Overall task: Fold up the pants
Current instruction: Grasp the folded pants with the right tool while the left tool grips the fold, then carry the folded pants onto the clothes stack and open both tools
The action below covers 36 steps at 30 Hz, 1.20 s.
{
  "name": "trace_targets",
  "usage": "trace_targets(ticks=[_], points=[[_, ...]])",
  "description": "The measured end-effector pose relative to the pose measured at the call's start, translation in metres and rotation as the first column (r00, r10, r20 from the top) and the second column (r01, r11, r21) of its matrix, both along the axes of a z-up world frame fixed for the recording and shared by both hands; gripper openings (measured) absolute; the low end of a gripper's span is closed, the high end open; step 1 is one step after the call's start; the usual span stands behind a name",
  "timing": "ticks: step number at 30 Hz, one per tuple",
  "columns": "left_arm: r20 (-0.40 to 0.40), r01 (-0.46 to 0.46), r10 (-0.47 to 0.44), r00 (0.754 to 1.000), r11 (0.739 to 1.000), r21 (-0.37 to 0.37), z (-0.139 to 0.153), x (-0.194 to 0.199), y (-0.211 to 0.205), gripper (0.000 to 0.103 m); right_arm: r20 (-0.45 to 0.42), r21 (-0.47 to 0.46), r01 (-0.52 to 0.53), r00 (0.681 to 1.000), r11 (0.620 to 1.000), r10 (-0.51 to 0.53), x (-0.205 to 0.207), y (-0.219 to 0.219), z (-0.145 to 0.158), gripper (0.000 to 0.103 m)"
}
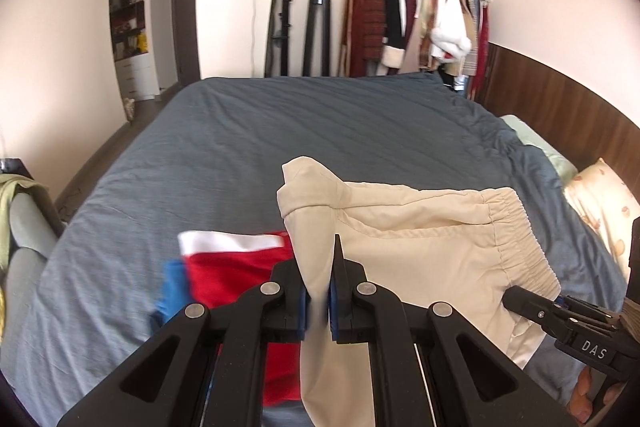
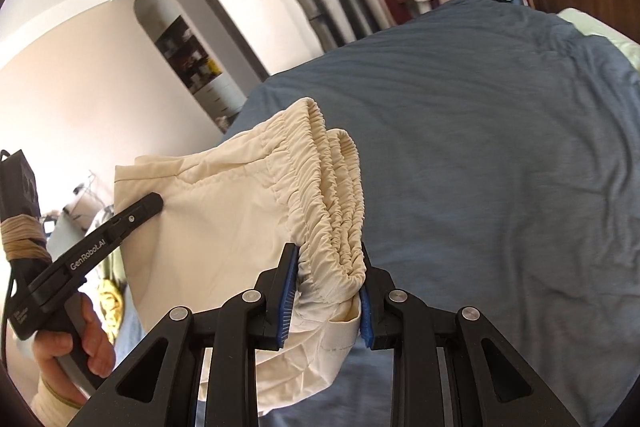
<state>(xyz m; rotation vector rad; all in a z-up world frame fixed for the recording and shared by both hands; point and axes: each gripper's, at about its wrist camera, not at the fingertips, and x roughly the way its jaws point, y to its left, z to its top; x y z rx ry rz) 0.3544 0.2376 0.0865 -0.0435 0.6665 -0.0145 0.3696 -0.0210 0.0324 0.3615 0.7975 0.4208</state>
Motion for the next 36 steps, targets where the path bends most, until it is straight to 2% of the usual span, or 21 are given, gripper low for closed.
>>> trace_targets(ticks=[6, 12, 19, 25, 29, 31, 33, 36], points=[[-0.025, -0.03, 0.031, 0.999, 0.999, 0.042, -0.007, 0.01, 0.049, 0.009, -0.002, 0.02, -0.038, 0.999, 0.999, 0.038, 0.01, 0.049, -0.007, 0.027], [-0.056, -0.046, 0.052, 0.997, 0.995, 0.093, -0.017, 0.023, 0.082, 0.009, -0.026, 0.061, -0.061, 0.998, 0.996, 0.062, 0.022, 0.078, -0.019, 0.027], [-0.136, -0.041, 0.06, 0.989, 0.99, 0.133, -0.049, 0.046, 0.099, 0.009, -0.096, 0.077, -0.068, 0.993, 0.995, 0.075, 0.04, 0.096, -0.049, 0.027], [-0.177, -0.061, 0.088, 0.98, 0.987, 0.149, -0.069, 0.05, 0.108, 0.01, -0.156, 0.066, -0.084, 0.983, 0.994, 0.093, 0.046, 0.107, -0.07, 0.029], [-0.18, -0.063, 0.091, 0.979, 0.986, 0.157, -0.072, 0.052, 0.109, 0.012, -0.201, 0.053, -0.081, 0.975, 0.995, 0.091, 0.047, 0.106, -0.075, 0.032], [-0.181, -0.061, 0.092, 0.979, 0.984, 0.166, -0.073, 0.054, 0.11, 0.013, -0.218, 0.049, -0.081, 0.972, 0.996, 0.09, 0.047, 0.103, -0.077, 0.036], [-0.182, -0.063, 0.094, 0.979, 0.984, 0.168, -0.073, 0.054, 0.11, 0.016, -0.219, 0.021, -0.083, 0.972, 0.996, 0.085, 0.048, 0.106, -0.076, 0.043], [-0.185, -0.064, 0.097, 0.978, 0.983, 0.175, -0.073, 0.055, 0.11, 0.019, -0.225, -0.03, -0.082, 0.972, 0.996, 0.073, 0.044, 0.104, -0.075, 0.049]])
